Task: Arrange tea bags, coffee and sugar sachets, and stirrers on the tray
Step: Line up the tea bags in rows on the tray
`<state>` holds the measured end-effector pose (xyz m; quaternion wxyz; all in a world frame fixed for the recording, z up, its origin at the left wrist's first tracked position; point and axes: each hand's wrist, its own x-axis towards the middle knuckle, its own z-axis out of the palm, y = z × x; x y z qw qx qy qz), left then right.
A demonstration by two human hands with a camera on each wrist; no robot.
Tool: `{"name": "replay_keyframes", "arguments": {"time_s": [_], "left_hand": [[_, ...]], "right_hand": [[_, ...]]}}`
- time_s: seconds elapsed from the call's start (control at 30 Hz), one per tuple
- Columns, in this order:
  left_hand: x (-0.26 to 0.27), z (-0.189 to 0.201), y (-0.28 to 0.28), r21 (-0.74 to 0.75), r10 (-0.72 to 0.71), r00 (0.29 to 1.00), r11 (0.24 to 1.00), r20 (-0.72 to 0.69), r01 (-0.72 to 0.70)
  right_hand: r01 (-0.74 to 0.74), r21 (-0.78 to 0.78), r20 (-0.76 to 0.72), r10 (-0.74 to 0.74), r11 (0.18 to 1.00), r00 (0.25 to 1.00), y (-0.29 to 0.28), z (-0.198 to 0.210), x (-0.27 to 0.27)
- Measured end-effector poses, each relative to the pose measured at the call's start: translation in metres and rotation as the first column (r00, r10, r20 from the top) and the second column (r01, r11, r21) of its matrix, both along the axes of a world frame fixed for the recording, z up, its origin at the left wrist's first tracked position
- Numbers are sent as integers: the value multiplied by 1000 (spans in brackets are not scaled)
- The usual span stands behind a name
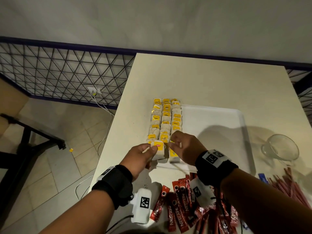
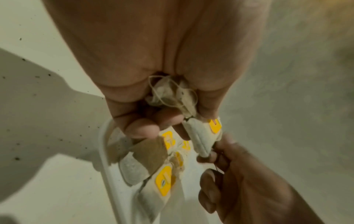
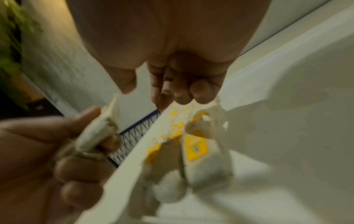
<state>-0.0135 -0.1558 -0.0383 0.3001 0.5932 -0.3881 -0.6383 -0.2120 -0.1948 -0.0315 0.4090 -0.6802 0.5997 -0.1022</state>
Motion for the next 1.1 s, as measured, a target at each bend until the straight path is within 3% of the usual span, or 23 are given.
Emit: {"name": "replay_keyframes", "arguments": {"time_s": [0.07, 0.17, 0.43, 0.5, 0.6, 0.7, 0.87, 1.0, 1.1], "left_hand": [[-3, 5, -1, 19, 48, 994, 999, -96, -47], [-3, 8, -1, -5, 5, 994, 1000, -110, -5], [15, 11, -8, -115, -136, 948, 978, 289, 176], [22, 9, -11, -99, -174, 901, 968, 397, 231], [28, 3, -15, -46, -240, 780, 945, 577, 325], [29, -3, -17, 21, -297, 704, 928, 645, 372], [28, -14, -17, 94, -386, 664, 897, 640, 431], [26, -17, -17, 85, -410, 579, 859, 705, 505], [31, -21, -20, 43, -368, 629, 882, 685, 470]], "right_hand": [[10, 26, 158, -14, 1000, 987, 0, 9, 7], [-51, 6, 193, 49, 999, 980, 0, 20, 15], [-54, -13, 222, 56, 998, 974, -4, 24, 25], [-80, -18, 180, 82, 997, 980, -6, 25, 33], [-170, -20, 6, 171, 985, 985, -9, 20, 44], [-209, 17, -122, 209, 978, 970, -11, 8, 52], [-169, 80, -180, 181, 982, 967, -13, -4, 58], [-177, 109, -213, 197, 978, 957, -15, -6, 61], [-179, 123, -272, 207, 976, 940, -17, -6, 64]]}}
